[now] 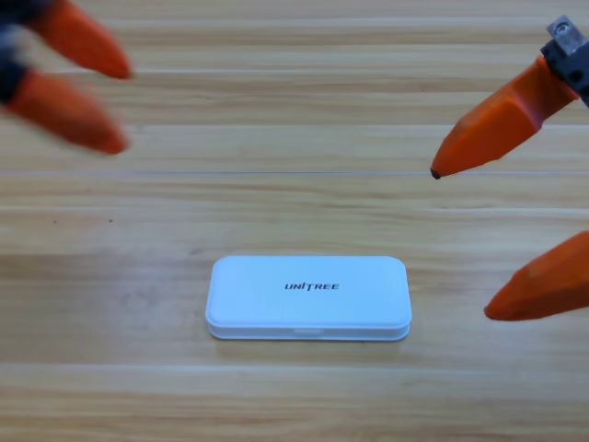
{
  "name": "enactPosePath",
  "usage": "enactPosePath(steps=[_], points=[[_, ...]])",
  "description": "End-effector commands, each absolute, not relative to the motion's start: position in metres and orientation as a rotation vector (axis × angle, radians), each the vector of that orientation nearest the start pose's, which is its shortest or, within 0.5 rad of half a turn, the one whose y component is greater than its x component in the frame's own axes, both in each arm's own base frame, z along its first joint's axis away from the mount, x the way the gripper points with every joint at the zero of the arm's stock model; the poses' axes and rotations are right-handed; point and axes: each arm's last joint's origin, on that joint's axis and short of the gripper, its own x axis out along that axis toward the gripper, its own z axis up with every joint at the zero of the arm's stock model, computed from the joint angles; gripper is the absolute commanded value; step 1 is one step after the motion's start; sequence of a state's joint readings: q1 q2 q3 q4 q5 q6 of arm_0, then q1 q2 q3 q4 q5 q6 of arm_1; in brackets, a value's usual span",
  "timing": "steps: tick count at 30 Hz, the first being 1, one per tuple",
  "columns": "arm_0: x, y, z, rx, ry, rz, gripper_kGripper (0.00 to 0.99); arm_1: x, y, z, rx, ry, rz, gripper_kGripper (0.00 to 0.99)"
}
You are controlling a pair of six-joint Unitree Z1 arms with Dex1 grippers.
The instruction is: Clean up eraser and pencils
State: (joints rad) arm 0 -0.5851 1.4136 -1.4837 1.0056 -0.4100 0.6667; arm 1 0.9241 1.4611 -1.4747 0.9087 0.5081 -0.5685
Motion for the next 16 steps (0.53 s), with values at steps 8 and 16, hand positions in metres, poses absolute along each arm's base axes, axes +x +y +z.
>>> enactPosePath(steps=[8,16], points=[[0.135,-0.133,0.407,0.627,0.604,-1.312,0.99,0.136,0.209,0.415,-0.613,0.582,1.555,0.931],[0.129,-0.13,0.41,0.628,0.585,-1.311,0.99,0.137,0.21,0.414,-0.615,0.584,1.556,0.931]])
